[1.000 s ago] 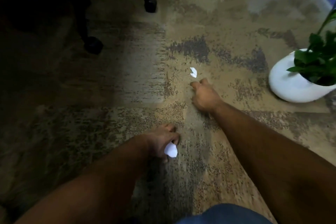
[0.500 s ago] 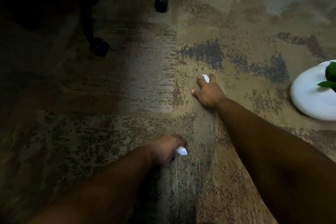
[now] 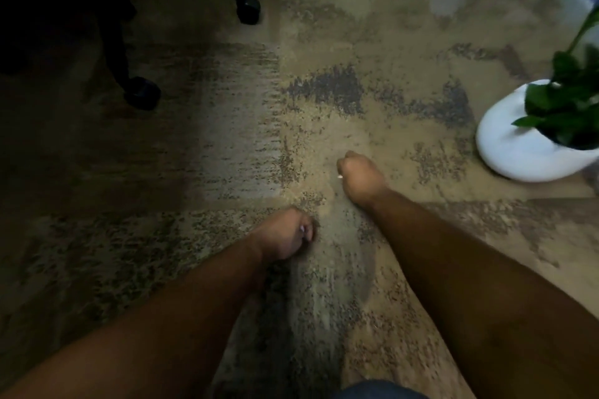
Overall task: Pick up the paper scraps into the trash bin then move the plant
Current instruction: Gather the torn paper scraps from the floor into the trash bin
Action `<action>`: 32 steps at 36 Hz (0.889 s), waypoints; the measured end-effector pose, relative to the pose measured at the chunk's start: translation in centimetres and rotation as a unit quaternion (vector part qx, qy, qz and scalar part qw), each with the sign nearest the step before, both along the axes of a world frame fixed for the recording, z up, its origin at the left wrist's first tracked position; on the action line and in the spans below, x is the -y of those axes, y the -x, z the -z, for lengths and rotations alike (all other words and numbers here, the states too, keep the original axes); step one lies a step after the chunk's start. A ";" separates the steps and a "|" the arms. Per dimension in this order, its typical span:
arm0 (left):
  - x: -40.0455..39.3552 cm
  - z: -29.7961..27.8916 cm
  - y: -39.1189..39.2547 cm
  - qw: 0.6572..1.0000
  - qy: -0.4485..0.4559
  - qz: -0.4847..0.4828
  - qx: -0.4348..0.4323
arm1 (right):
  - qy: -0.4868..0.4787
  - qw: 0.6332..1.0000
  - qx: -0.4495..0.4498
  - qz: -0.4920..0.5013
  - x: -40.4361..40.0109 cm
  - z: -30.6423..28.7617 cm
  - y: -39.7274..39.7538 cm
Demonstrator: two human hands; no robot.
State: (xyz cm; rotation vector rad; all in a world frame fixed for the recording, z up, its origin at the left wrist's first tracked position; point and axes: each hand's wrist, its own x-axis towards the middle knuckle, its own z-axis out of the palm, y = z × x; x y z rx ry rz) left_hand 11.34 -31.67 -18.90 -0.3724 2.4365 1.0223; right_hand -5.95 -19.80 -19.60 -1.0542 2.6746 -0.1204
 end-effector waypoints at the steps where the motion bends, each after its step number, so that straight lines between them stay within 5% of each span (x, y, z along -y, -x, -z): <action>1: -0.5 -0.2 0.3 1.000 0.010 -0.005 0.000 | -0.008 1.000 0.005 -0.003 -0.9 -0.1 -0.4; 11: -8.5 -4.3 4.2 0.997 0.059 -0.026 -0.033 | -0.018 0.996 0.046 0.071 -12.7 -3.6 -1.5; 20: -19.0 -10.8 9.1 0.980 0.067 0.119 -0.147 | 0.028 0.986 -0.005 0.163 -24.0 -10.7 -2.2; 32: -36.4 -17.2 12.7 0.924 -0.073 0.184 -0.326 | 0.130 0.899 -0.139 0.395 -39.9 -19.3 -6.0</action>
